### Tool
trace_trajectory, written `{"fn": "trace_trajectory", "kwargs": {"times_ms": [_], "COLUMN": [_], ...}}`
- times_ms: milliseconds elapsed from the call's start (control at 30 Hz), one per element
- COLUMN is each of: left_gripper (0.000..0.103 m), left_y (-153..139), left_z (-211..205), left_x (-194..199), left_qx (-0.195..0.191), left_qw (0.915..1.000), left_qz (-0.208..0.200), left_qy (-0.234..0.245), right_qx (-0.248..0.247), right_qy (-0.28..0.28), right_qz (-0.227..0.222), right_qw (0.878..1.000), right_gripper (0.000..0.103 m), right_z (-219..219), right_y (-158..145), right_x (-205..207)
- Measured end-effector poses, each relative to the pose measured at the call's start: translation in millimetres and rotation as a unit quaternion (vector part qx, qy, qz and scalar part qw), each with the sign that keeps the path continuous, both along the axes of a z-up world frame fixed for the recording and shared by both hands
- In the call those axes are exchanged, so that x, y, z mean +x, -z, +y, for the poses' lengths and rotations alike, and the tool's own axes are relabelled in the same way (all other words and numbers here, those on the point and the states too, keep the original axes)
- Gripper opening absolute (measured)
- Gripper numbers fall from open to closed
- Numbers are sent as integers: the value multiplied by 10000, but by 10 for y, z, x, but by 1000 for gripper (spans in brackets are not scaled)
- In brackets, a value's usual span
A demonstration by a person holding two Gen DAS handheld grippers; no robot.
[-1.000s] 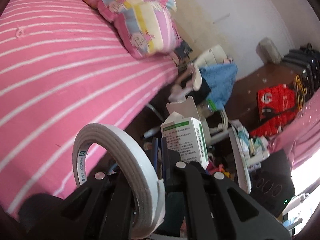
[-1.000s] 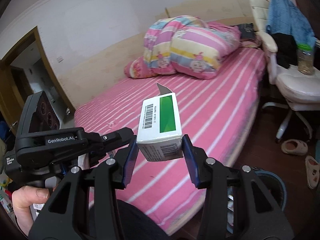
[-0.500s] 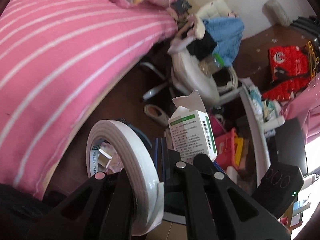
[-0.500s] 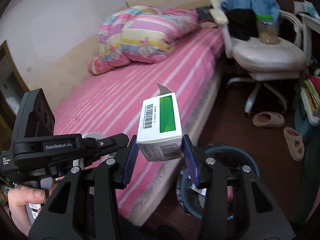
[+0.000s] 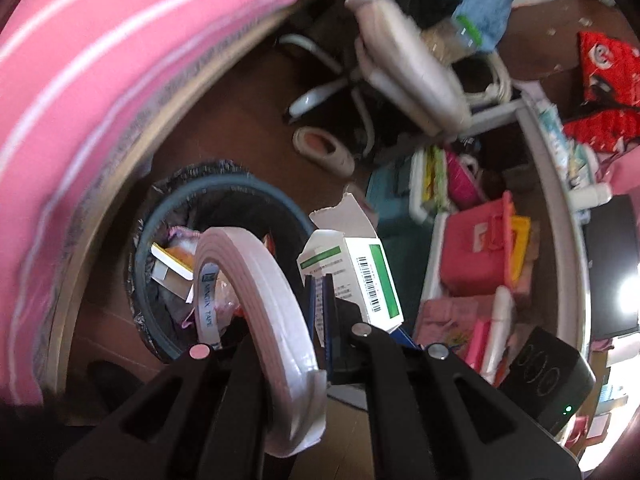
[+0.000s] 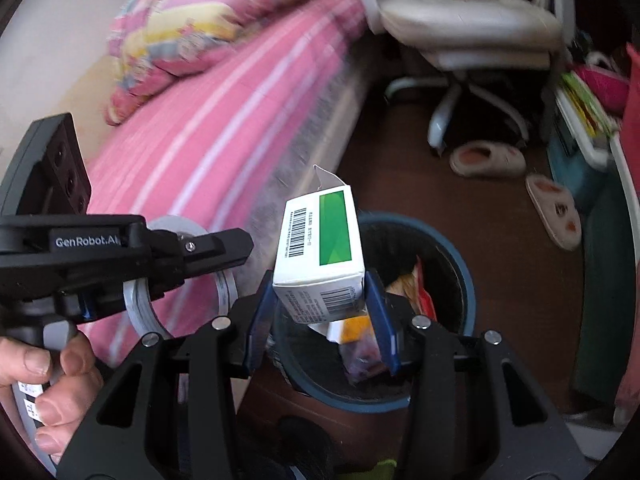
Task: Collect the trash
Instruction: 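Lift the tape roll and white-green box and carry them over the bin, then open both tools to drop the tape roll and box into the bin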
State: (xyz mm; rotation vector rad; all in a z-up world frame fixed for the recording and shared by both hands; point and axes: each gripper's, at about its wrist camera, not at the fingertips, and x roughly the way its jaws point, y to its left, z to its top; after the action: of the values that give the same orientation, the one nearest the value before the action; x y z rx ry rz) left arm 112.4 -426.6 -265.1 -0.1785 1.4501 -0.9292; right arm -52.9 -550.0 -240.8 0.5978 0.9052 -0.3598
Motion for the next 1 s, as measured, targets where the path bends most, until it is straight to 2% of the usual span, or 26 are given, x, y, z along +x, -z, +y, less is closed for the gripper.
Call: {"fn": "trace_trajectory", "kwargs": {"times_ms": [167,367,433,467,500,533,567,600,867,1000], "left_gripper": [3,5,26,61,85,86,86,87,90,90], "left_y": [354,711,835,882,901,905,899,893,789,744], "left_z": [-256,-403,-455,-453,-444,-431,-420,-412,-342,-297], "left_x": [43,127,135,139,141,155,164,169,110,49], "left_qx": [309,580,779,903,1007,1082,1124,1096,1090,1007], "left_qw": [9985,9956,9935,9926,9922,9921,9920,9921,9914,9913], "left_qz": [116,474,570,577,525,441,381,417,449,529], "left_qy": [427,555,597,567,505,449,436,449,571,669], "right_qx": [125,218,249,269,264,213,170,75,9,-49], "right_qy": [87,133,143,152,194,247,269,289,340,352], "right_qz": [392,670,797,860,924,975,994,1010,912,835], "right_qw": [9991,9974,9964,9958,9952,9947,9945,9944,9953,9959], "right_gripper": [45,45,46,48,52,58,69,72,80,80], "right_z": [-69,-101,-117,-119,-128,-135,-129,-123,-102,-96], "right_y": [351,598,677,702,727,738,743,732,628,532], "right_x": [5,48,74,85,87,80,81,60,-29,-86]}}
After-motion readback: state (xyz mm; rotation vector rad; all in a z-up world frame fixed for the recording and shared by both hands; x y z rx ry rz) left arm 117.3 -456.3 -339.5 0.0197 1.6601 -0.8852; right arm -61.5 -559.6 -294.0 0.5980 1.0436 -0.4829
